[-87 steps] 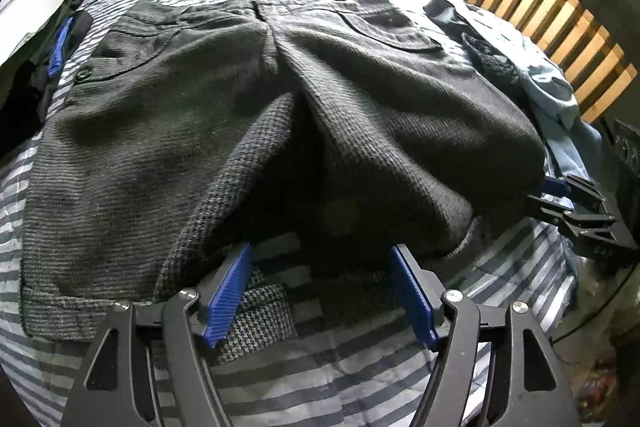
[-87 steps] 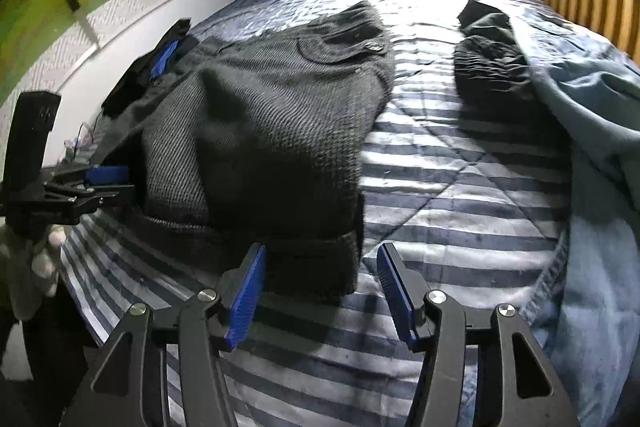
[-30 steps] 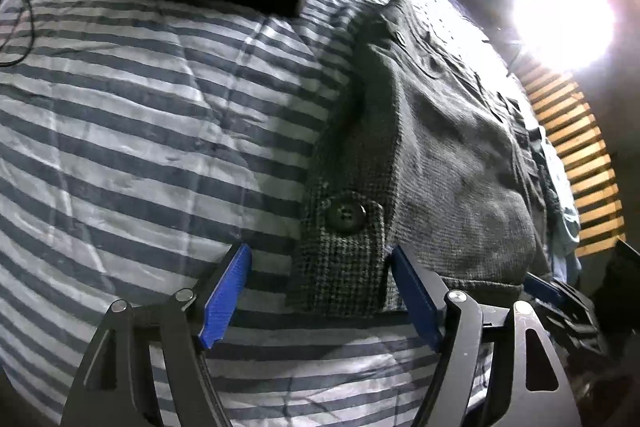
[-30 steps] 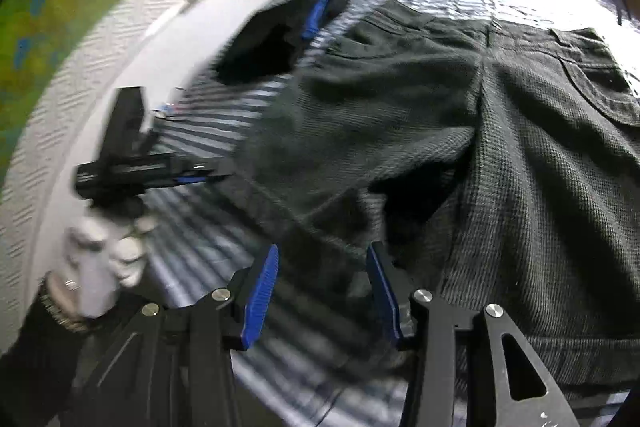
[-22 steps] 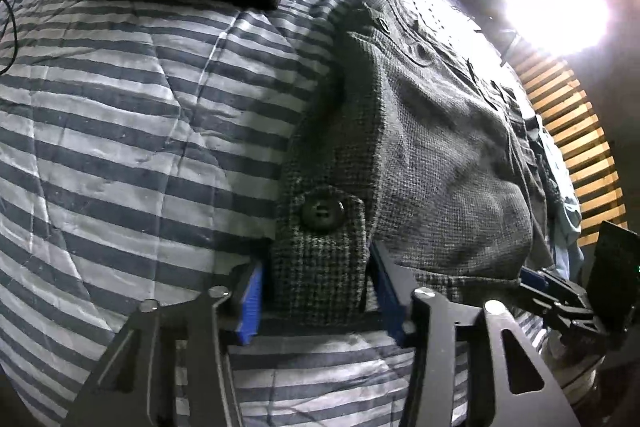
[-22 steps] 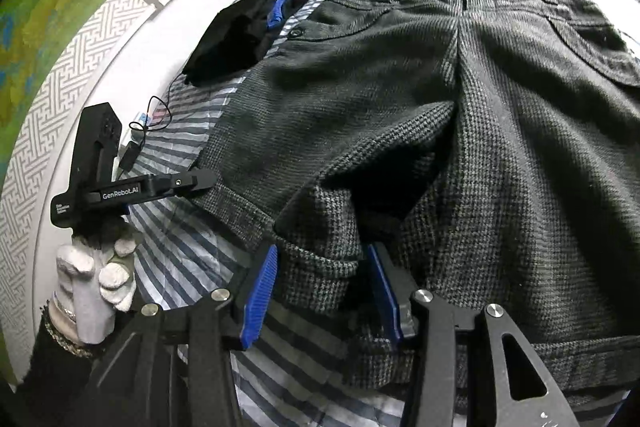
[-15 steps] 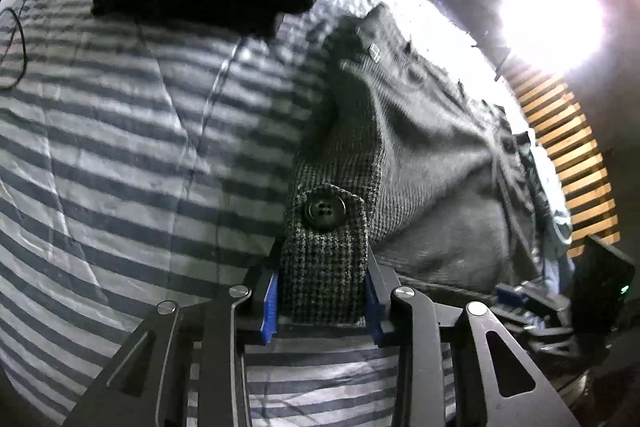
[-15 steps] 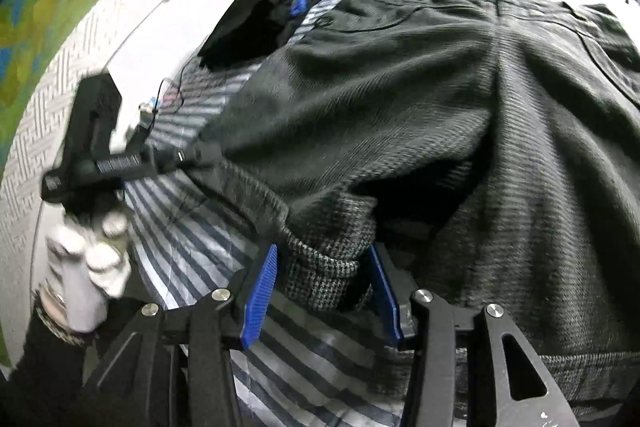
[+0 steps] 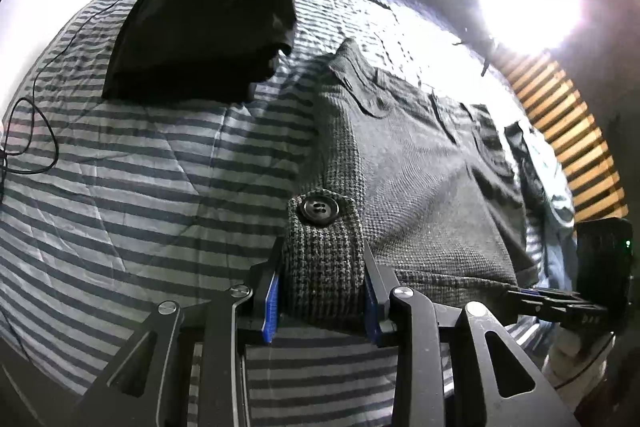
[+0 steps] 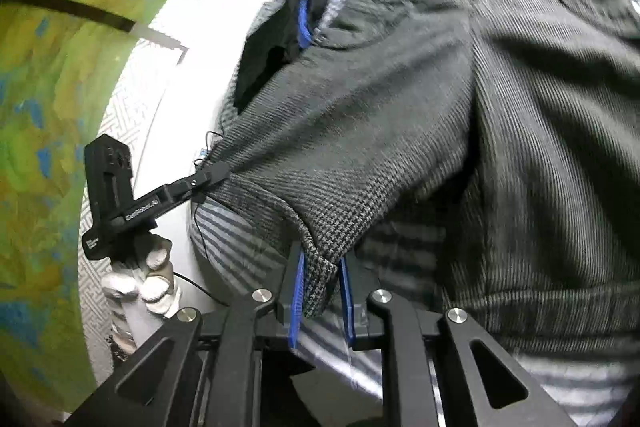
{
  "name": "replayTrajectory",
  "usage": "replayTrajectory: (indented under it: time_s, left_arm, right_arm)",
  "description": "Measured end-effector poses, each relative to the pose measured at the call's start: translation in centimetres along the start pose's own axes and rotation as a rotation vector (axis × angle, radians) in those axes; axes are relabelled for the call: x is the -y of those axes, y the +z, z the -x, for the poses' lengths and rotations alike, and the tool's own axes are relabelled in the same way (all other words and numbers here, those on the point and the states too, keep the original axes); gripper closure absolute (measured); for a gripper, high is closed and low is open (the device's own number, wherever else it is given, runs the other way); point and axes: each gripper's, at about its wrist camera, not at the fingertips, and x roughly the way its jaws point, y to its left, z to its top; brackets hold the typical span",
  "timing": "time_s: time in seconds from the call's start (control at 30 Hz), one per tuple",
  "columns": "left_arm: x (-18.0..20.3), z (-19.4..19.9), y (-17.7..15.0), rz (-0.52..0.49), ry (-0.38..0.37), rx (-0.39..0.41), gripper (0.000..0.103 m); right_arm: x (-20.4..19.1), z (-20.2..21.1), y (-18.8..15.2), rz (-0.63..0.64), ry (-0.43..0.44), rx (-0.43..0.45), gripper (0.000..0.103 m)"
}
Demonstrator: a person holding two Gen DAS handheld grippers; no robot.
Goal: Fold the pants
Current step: 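Grasp the shorts' leg hem with the left gripper while the right gripper grasps the other hem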
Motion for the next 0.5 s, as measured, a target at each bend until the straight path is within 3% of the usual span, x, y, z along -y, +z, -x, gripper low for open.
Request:
replayTrajectory:
  time_s: [0.1, 0.2, 0.27, 0.37, 0.5]
  left_arm:
    - [0.2, -1.7, -1.3, -0.034, 0.079, -0.046, 0.063]
    - [-0.5, -3.6, -2.9, -0.049, 0.153, -0.111, 0.046]
    - [-1.4, -3.5, -3.5, -0.036, 0.167, -0.11, 0.045]
    - [-2.8, -2.3, -3.2, 0.02, 0.162, -0.062, 0.045]
    - [-2.4, -1.6, -1.8, 0.048, 0.087, -0.003, 0.045]
  right_arm:
    - [0.3, -0.9, -1.3, 0.042, -0.085, -0.031, 0.08]
    - [0.4, -1.6, -2.6, 0.115, -0.198, -0.09, 0.079]
    - [0.5, -1.3, -3.2, 0.151, -0.238, -0.108, 0.079]
    - [-0.3, 0.4, -2.7, 0.189, -0.243, -0.04, 0.079]
    - [-1.9, 1.2, -0.9, 0.239, -0.197, 0.079, 0.079]
